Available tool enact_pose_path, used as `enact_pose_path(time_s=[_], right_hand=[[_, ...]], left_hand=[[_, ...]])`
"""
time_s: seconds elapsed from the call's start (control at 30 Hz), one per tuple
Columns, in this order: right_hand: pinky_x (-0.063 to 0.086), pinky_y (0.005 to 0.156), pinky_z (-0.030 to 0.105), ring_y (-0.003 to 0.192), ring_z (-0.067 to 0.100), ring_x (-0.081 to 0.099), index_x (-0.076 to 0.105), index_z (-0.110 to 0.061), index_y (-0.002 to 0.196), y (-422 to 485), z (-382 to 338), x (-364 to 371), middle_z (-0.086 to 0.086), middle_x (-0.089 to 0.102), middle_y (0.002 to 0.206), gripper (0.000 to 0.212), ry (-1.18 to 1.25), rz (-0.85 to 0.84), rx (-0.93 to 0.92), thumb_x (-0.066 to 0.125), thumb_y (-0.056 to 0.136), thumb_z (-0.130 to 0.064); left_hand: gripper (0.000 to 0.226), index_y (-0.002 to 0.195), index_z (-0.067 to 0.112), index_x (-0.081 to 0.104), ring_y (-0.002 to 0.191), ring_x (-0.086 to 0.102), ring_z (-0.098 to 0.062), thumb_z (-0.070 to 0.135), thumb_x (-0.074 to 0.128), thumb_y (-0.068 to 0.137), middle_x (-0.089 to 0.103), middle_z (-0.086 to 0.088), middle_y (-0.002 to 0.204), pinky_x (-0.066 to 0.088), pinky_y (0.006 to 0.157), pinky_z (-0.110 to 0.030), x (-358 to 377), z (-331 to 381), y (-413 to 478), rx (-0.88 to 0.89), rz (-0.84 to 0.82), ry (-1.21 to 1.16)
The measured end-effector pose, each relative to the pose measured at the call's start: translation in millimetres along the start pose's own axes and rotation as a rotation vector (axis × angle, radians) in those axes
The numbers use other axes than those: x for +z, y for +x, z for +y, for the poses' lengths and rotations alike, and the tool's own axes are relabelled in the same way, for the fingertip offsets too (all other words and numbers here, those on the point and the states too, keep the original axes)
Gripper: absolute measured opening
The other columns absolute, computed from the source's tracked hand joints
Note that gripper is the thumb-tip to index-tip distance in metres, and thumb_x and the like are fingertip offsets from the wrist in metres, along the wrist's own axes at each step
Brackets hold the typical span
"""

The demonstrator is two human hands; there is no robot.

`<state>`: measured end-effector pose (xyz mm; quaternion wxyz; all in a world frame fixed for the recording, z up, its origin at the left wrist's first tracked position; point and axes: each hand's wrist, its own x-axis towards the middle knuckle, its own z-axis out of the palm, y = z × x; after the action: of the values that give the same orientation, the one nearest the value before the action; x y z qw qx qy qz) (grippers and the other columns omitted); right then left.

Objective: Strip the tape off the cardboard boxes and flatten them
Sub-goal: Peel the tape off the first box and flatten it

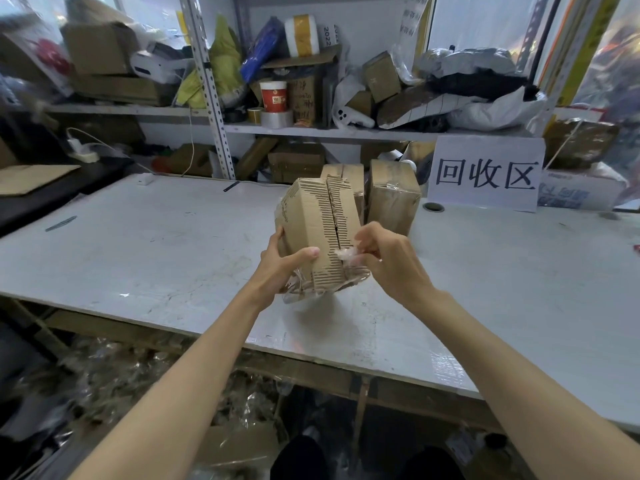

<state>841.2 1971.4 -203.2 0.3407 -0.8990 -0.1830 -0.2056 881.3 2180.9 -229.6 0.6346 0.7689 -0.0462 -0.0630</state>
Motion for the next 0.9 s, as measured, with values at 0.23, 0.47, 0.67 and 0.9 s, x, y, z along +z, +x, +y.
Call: enact_pose_path(time_s=[0.23,0.47,0.67,0.9], right_hand=[[0.042,0.062,0.032,0.084,0.016,0.043,0.057,-0.014,0.078,2,4,4,-0.003,0.061,0.084,0.012,-0.287,-0.028,-0.064,0.062,0.087,-0.008],[0.037,0.078,0.028,0.094,0.024,0.044,0.064,-0.018,0.076,13,7,-10,0.001,0.058,0.083,0.022,-0.044,-0.229,0.139,0.064,0.082,0.003],[0.050,0.077,0.028,0.088,0.017,0.058,0.071,-0.013,0.106,-3,-14,4,0.003,0.062,0.094,0.031,0.043,-0.014,-0.020,0.078,0.076,-0.014],[0.045,0.077,0.027,0.092,0.018,0.053,0.064,-0.009,0.075,-12,-8,11,0.002,0.061,0.090,0.012,0.101,0.047,0.053,0.076,0.077,-0.007]], left_hand=[[0.119,0.150,0.031,0.027,0.110,0.057,-0.009,0.064,0.076,0.046,0.052,0.013,0.121,0.059,0.072,-0.023,9,2,-4,0.053,0.076,-0.030],[0.129,0.154,0.027,0.023,0.128,0.050,-0.025,0.066,0.078,0.044,0.044,-0.004,0.143,0.050,0.102,-0.049,13,5,0,0.011,0.080,0.016],[0.135,0.151,0.036,0.016,0.127,0.050,-0.028,0.071,0.080,0.037,0.041,-0.006,0.144,0.048,0.102,-0.051,17,8,3,-0.094,0.110,0.025],[0.137,0.148,0.036,0.018,0.126,0.044,-0.027,0.074,0.080,0.032,0.032,-0.005,0.136,0.047,0.103,-0.049,27,10,5,-0.111,0.202,0.062]])
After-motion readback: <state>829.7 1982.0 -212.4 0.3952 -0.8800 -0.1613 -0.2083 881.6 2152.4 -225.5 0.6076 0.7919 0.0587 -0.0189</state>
